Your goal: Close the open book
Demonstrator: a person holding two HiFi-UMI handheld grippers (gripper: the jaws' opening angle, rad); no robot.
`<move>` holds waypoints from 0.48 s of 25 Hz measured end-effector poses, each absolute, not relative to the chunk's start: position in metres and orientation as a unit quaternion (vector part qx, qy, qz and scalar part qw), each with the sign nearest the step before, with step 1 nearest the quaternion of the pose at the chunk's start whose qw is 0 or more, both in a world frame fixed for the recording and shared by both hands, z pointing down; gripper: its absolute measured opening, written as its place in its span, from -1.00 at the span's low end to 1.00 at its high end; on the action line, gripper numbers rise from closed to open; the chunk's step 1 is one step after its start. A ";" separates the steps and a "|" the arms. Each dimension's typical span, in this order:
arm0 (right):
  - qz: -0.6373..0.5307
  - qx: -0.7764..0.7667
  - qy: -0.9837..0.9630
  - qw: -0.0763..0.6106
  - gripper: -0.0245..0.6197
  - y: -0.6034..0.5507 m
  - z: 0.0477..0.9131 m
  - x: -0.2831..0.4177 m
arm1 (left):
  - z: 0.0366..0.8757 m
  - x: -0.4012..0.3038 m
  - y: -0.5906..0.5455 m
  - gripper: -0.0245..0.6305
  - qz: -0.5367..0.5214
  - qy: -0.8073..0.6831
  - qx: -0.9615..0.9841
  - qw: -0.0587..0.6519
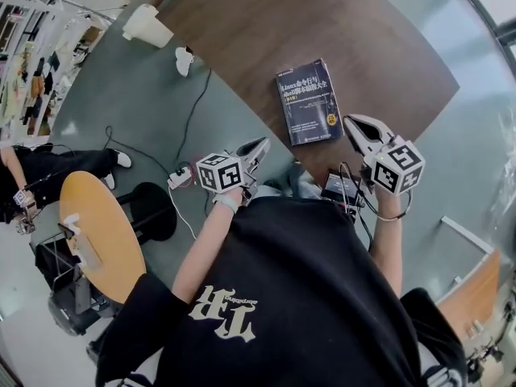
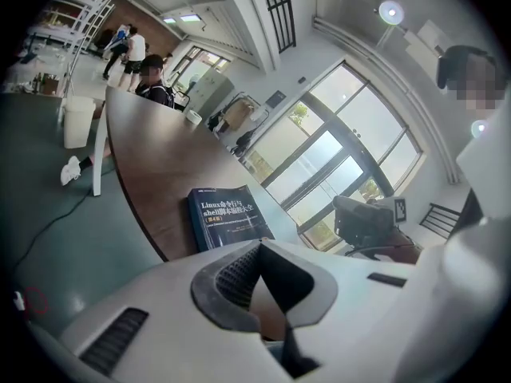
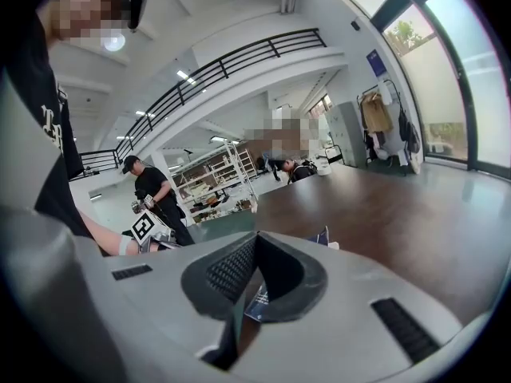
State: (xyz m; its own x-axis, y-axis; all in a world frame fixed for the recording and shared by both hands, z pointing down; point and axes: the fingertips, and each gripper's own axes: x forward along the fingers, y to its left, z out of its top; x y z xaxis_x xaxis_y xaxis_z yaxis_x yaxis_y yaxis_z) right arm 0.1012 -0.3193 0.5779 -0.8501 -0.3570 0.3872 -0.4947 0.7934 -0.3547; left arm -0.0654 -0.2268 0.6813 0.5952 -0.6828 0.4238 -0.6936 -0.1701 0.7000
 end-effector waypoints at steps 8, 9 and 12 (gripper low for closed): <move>0.215 0.228 -0.938 0.150 -0.96 -0.251 0.558 0.084 | 0.659 -0.066 -0.172 -0.91 -0.029 -0.437 0.781 0.444; 0.218 0.229 -0.937 0.148 -0.96 -0.239 0.557 0.080 | 0.657 -0.068 -0.162 -0.91 -0.033 -0.438 0.782 0.442; 0.225 0.232 -0.934 0.152 -0.96 -0.202 0.559 0.073 | 0.651 -0.077 -0.132 -0.91 -0.041 -0.443 0.784 0.434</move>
